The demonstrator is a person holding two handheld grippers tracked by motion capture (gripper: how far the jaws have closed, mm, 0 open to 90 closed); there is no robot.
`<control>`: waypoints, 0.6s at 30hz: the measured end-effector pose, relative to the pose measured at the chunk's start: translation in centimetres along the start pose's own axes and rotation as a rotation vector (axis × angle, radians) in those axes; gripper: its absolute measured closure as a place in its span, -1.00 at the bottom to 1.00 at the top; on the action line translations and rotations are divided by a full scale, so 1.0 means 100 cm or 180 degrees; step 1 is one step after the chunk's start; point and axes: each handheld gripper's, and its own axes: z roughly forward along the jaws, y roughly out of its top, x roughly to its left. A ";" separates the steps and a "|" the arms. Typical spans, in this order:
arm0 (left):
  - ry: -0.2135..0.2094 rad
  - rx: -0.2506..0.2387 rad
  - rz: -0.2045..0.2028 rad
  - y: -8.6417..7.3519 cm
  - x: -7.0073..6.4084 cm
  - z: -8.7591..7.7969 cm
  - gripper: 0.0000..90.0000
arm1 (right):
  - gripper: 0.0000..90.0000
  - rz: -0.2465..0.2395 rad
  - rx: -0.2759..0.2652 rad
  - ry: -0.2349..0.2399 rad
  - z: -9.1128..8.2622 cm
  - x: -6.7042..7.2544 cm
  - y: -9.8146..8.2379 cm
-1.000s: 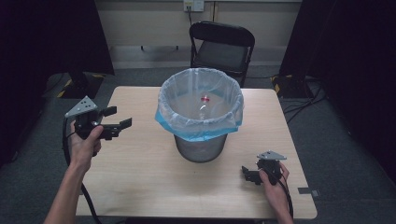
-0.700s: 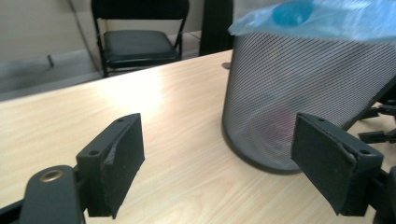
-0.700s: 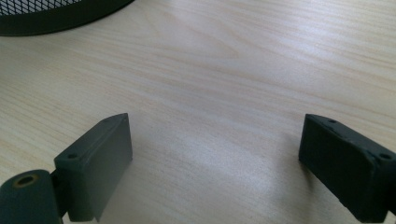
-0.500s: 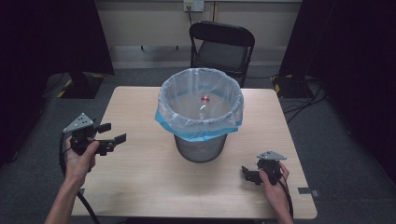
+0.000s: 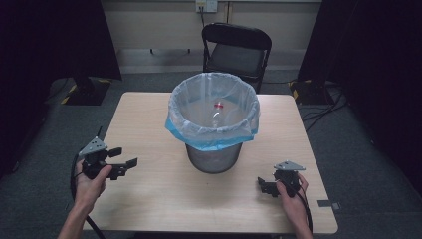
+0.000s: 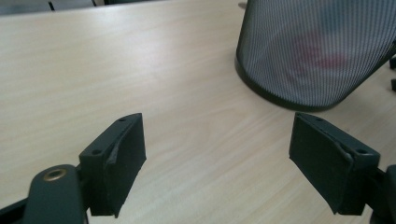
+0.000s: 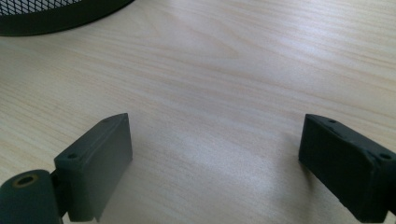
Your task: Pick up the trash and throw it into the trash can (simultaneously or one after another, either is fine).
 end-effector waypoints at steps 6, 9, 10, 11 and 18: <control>-0.0006 0.0115 -0.0027 -0.019 0.001 0.009 -0.59 | -0.80 0.0000 0.0000 0.0000 0.000 0.000 0.000; -0.0016 0.0186 -0.0032 -0.029 0.000 0.013 -0.59 | -0.80 0.0000 0.0000 0.0000 0.000 0.000 0.000; -0.0027 0.0186 -0.0065 -0.034 0.000 0.014 -0.59 | -0.80 0.0000 0.0000 0.0000 0.000 0.000 0.000; -0.0043 0.0189 -0.0101 -0.038 0.001 0.015 -0.59 | -0.80 0.0000 0.0000 -0.0001 0.000 0.000 0.000; 0.0046 0.0410 -0.0125 -0.055 0.000 0.027 -0.59 | -0.80 0.0000 0.0000 0.0000 0.000 0.000 0.000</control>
